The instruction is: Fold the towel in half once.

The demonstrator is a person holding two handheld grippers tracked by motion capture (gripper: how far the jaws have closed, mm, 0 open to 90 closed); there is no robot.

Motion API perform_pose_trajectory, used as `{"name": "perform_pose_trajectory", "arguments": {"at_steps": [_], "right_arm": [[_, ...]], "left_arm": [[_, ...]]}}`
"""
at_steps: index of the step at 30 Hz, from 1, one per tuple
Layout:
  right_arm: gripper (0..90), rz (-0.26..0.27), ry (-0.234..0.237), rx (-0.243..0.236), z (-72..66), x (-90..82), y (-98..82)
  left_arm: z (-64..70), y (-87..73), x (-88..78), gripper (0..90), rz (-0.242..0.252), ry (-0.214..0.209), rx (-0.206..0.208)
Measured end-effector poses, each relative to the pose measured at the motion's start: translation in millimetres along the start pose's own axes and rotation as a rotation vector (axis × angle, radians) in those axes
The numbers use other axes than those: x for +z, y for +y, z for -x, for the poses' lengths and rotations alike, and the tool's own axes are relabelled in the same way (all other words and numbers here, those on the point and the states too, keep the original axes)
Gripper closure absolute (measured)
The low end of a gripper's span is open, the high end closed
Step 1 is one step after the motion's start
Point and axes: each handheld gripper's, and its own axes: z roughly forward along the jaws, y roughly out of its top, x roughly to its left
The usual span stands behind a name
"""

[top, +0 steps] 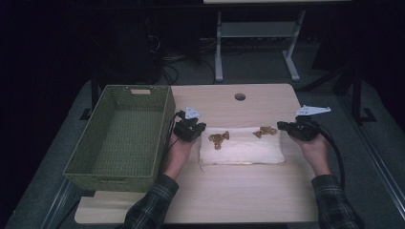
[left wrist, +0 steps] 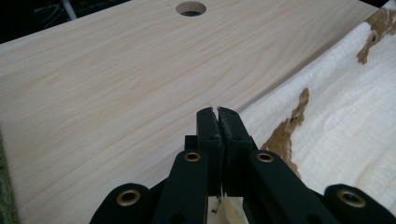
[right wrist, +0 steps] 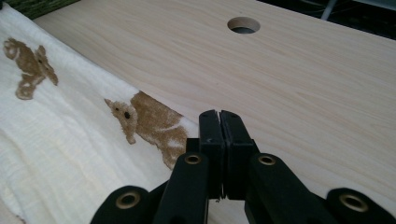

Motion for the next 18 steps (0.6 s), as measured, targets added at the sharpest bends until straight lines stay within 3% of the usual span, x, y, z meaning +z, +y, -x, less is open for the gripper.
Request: {"name": "perform_pose_trajectory", "arguments": {"at_steps": [9,18], "right_arm": [[88.5,0.027,0.025,-0.025,-13.8,-5.7,-5.2],[88.5,0.018,0.034,-0.033,-20.9,-6.1,-23.5]], "left_arm": [[-0.9,-7.0,-13.8,88.2,0.001,0.001,-0.01],[15.4,-25.2,-20.0,88.1,-0.015,-0.019,0.008]]}}
